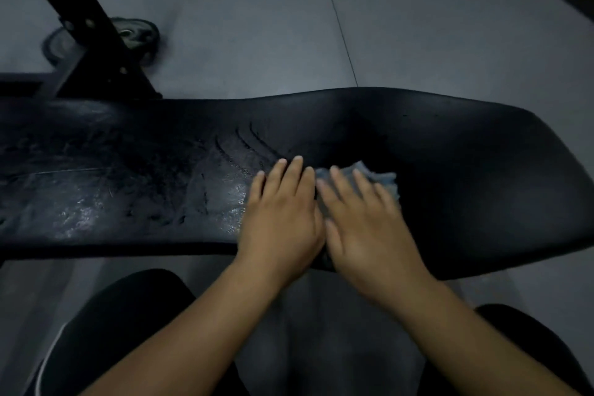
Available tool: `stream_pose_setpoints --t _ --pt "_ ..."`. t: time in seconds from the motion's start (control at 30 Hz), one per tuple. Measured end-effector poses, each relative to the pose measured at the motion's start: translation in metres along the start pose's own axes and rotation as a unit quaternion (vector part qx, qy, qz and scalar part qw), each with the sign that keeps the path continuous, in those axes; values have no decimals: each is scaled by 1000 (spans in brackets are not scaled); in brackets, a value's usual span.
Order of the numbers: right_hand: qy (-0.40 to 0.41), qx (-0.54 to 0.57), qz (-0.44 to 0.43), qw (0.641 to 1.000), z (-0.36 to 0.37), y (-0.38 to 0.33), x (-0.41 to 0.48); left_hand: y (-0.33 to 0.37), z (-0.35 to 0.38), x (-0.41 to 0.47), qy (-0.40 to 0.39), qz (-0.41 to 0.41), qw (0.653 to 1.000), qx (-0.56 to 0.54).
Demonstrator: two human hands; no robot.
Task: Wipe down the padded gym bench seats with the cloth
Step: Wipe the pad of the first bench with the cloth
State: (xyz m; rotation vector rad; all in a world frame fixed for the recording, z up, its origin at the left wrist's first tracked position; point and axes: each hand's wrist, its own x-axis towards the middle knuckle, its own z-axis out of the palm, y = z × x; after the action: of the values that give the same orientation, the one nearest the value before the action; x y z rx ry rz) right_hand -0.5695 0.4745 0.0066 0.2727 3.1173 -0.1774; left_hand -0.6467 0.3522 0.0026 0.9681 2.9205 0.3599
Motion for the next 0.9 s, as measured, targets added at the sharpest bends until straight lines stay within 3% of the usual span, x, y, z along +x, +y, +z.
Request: stream_pose_setpoints --t 0.1,0.2,0.27,0.37,0.43,0.53,0.63,0.8,0.9 --pt "-31 8 -55 998 0 35 -35 2 3 -3 12 -17 1000 17" --pt "9 2 36 999 -7 69 -1 8 2 -1 23 -29 999 24" --pt "16 -1 64 998 -7 51 16 9 2 -1 24 -28 999 21" --pt "-1 3 -47 999 -1 25 -15 9 2 -4 27 -16 999 17" --pt "-18 19 -86 996 -3 46 -36 15 2 -7 36 -1 999 8" --pt "-5 7 -12 1000 -10 87 -17 32 8 -10 45 24 999 -4" --pt "-5 6 38 999 -11 73 14 49 11 -6 49 29 998 -22" --pt "-13 42 -84 996 -7 75 -36 46 6 -2 8 78 996 -44" --pt "14 56 32 998 -9 115 0 43 2 14 -15 73 997 -31"
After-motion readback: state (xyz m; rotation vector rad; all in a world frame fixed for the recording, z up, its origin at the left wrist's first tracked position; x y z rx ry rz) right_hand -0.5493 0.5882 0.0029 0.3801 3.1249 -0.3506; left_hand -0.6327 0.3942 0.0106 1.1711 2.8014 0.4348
